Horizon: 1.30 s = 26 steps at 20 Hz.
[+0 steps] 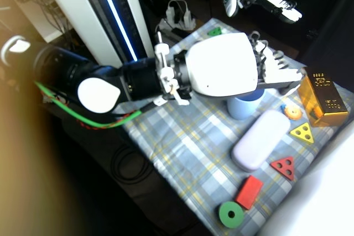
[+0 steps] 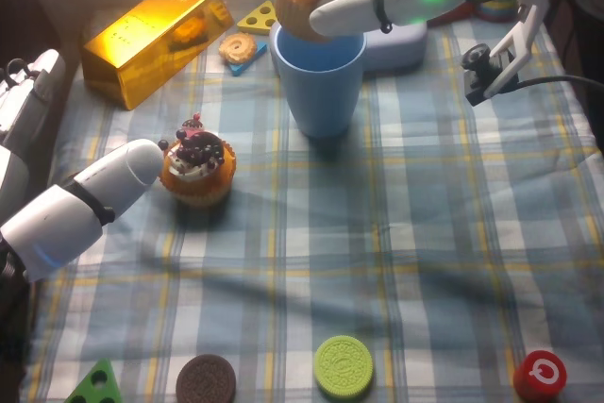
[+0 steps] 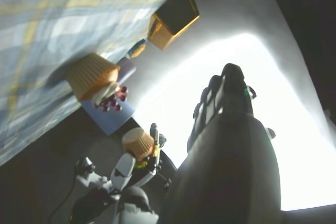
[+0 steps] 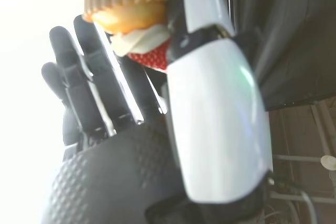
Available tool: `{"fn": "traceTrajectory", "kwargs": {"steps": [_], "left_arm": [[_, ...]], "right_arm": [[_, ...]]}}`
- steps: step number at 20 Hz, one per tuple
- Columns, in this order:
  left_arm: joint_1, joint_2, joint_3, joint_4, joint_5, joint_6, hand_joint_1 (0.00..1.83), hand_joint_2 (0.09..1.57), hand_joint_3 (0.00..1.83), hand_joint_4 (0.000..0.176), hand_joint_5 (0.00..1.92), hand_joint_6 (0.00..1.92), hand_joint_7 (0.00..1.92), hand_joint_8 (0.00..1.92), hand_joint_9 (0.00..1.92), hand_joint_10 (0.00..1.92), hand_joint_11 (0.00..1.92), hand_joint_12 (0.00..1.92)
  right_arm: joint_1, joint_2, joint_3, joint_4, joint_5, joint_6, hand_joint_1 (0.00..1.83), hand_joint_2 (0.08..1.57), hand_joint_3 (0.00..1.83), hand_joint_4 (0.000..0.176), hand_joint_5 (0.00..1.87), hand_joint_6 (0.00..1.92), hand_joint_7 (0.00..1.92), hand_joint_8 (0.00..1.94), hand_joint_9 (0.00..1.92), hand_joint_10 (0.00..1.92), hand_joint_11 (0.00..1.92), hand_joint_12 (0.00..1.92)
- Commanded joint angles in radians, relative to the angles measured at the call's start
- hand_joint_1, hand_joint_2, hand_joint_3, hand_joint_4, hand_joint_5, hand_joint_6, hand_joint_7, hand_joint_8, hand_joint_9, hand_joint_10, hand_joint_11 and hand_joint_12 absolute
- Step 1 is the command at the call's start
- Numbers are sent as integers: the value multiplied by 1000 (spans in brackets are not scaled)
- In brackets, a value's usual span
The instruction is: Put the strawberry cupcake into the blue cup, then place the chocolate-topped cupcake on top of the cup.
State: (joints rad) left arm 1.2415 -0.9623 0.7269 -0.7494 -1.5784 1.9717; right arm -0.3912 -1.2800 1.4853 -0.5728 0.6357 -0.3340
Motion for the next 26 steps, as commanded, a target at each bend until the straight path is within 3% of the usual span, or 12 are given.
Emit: {"fn": "traceTrajectory", "kwargs": {"steps": [1, 3, 5, 6, 7, 8, 10, 11, 12, 22, 25, 26], "left_arm": [[-8, 0, 5, 43, -110, -2, 0, 847, 0, 14, 76, 5, 91, 4, 63, 6, 24, 11], [-8, 0, 4, 43, -112, -2, 0, 855, 0, 17, 71, 2, 88, 2, 56, 2, 12, 6], [-8, 1, 4, 43, -110, -2, 0, 866, 3, 2, 75, 2, 95, 4, 69, 6, 40, 18], [-8, 1, 4, 43, -110, -2, 0, 861, 1, 10, 51, 0, 77, 0, 56, 1, 25, 12], [-8, 0, 4, 43, -110, -2, 0, 851, 0, 20, 55, 4, 79, 2, 55, 1, 13, 7], [-8, 0, 4, 43, -110, -2, 0, 853, 0, 12, 60, 6, 79, 2, 55, 1, 10, 5], [-8, -1, 4, 43, -110, -2, 0, 838, 0, 15, 66, 5, 80, 1, 56, 1, 9, 5], [-8, 0, 4, 43, -111, -2, 0, 843, 0, 20, 65, 4, 78, 1, 54, 0, 13, 7], [-8, 0, 4, 43, -111, -2, 0, 853, 1, 11, 69, 6, 78, 0, 54, 0, 12, 6], [-8, 0, 4, 43, -109, -2, 0, 838, 0, 32, 53, 0, 73, 2, 42, 2, 5, 3], [-8, 2, 7, 49, -97, -2, 0, 844, 0, 23, 51, 0, 68, 0, 36, 0, 0, 0], [-13, 2, 9, 53, -89, -2, 0, 837, 0, 31, 59, 3, 77, 4, 48, 5, 20, 9]], "right_arm": [[11, -2, 2, 47, 102, 9, 492, 1129, 1, 0, 833, 2, 895, 8, 596, 777, 238, 1611], [10, -3, 1, 44, 102, 9, 356, 1127, 1, 0, 748, 0, 844, 0, 694, 449, 281, 1489], [10, -4, 1, 40, 101, 9, 132, 1178, 3, 0, 700, 0, 808, 5, 768, 206, 319, 1354], [9, -4, 1, 40, 101, 9, 262, 1280, 1, 0, 789, 12, 922, 27, 792, 498, 401, 1537], [9, -4, 1, 40, 100, 9, 212, 1341, 3, 0, 824, 14, 905, 9, 816, 417, 434, 1415], [9, -4, 1, 39, 100, 9, 388, 1303, 2, 0, 861, 17, 884, 1, 787, 328, 330, 1385], [9, -4, 1, 35, 97, 9, 410, 1232, 0, 0, 689, 0, 635, 0, 619, 119, 140, 1258], [9, -4, 1, 35, 96, 9, 319, 1317, 7, 0, 654, 0, 592, 0, 613, 79, 132, 1336], [9, -4, 2, 35, 96, 9, 442, 1206, 0, 0, 677, 5, 582, 0, 579, 39, 106, 1255], [9, -3, 1, 30, 96, 9, 528, 1121, 0, 0, 609, 0, 545, 0, 568, 0, 192, 1050], [6, -3, -20, 32, 94, -20, 272, 1018, 0, 0, 378, 0, 395, 0, 433, 0, 91, 1063], [1, 5, -44, 45, 83, -63, 196, 979, 0, 7, 199, 0, 246, 0, 243, 0, 17, 856]]}}
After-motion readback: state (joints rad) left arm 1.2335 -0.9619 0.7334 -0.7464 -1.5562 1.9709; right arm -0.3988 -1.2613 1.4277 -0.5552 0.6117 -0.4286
